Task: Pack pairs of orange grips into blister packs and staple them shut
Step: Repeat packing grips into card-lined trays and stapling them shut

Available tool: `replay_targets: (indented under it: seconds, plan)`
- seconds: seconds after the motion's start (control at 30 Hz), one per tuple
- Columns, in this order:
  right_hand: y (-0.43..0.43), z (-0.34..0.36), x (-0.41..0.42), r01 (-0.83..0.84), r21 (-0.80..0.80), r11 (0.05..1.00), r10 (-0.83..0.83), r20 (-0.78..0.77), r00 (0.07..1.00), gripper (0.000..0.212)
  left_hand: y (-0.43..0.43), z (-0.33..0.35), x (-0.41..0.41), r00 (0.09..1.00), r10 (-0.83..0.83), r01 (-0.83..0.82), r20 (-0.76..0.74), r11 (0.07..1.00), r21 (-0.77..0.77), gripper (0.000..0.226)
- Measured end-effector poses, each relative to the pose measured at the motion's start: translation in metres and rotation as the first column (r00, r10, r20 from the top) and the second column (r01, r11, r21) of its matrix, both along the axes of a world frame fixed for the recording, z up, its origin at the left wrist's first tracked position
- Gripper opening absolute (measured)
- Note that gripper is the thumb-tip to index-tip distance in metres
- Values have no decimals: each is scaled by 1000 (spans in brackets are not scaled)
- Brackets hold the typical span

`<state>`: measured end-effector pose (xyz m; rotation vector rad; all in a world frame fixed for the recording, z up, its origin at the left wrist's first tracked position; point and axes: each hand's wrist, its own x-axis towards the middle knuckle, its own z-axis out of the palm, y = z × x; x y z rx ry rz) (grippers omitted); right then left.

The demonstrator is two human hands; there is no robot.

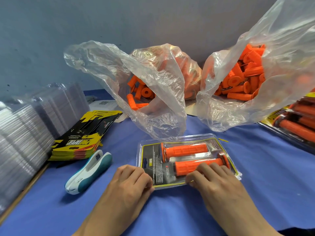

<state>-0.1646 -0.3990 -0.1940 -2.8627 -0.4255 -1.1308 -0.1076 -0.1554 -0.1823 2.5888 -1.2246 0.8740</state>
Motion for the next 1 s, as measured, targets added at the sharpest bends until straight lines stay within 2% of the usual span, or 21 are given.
replay_targets:
  seconds: [0.1,0.33,0.43,0.6,0.73,0.8,0.87,0.93,0.97,1.0]
  plan:
    - [6,-2,3,-24,34,999,25,-9,1000,29,-12,-1,-4,1000,7,-6,26,1000,-16,19]
    - [20,-7,8,-96,86,992,93,33,995,10,-50,-7,-5,997,-5,10,71,998,-68,22]
    - [17,-4,9,-105,116,988,99,58,993,21,-52,-3,-3,997,13,-6,80,996,-89,22]
    - [3,-3,7,-76,127,989,68,65,996,24,-35,7,3,996,-76,79,38,994,-73,27]
    - [-24,3,2,-49,138,989,36,100,994,27,-17,12,8,989,-146,148,25,982,-121,25]
    - [-26,4,-2,-35,117,992,22,109,994,26,-18,9,1,983,-177,181,42,977,-114,24]
    - [-21,3,-7,-30,87,996,19,132,991,24,-20,9,-4,975,-186,200,125,973,-112,22]
    - [-19,5,-7,-53,95,994,40,138,990,35,-23,10,-9,959,-241,261,152,956,-130,21]
    - [-19,5,-5,-91,108,990,76,135,988,39,-23,13,-13,943,-267,293,199,950,-113,25]
    - [-19,7,-4,-117,129,985,103,112,988,42,-25,21,-15,947,-289,292,139,957,-3,39]
